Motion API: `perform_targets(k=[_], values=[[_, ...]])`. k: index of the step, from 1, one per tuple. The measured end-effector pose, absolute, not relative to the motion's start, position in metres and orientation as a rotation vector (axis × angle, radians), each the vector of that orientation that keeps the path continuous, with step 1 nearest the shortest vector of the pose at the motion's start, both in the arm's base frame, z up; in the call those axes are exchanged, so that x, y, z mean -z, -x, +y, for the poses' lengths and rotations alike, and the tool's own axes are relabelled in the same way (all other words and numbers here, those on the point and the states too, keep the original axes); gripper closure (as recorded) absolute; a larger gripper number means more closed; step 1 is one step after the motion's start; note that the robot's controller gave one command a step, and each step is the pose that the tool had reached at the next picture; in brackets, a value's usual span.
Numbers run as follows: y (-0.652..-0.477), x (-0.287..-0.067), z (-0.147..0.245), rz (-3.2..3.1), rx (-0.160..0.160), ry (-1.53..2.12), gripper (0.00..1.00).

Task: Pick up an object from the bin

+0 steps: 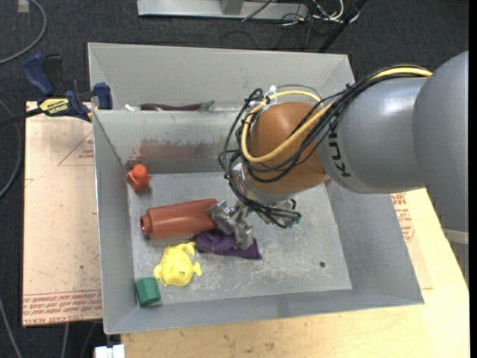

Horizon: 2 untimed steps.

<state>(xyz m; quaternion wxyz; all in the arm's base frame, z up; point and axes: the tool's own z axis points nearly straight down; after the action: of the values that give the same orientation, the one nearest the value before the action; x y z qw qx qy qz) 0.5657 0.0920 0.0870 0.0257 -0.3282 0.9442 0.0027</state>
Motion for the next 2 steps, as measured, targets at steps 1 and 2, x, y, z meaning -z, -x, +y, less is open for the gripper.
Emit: perform_targets(k=[1,2], values=[[-0.5656,-0.0869,0.0920,2.919,-0.009,1.015,1.00],[-0.5614,-0.0935,0.0876,2.959,0.001,1.021,1.00]])
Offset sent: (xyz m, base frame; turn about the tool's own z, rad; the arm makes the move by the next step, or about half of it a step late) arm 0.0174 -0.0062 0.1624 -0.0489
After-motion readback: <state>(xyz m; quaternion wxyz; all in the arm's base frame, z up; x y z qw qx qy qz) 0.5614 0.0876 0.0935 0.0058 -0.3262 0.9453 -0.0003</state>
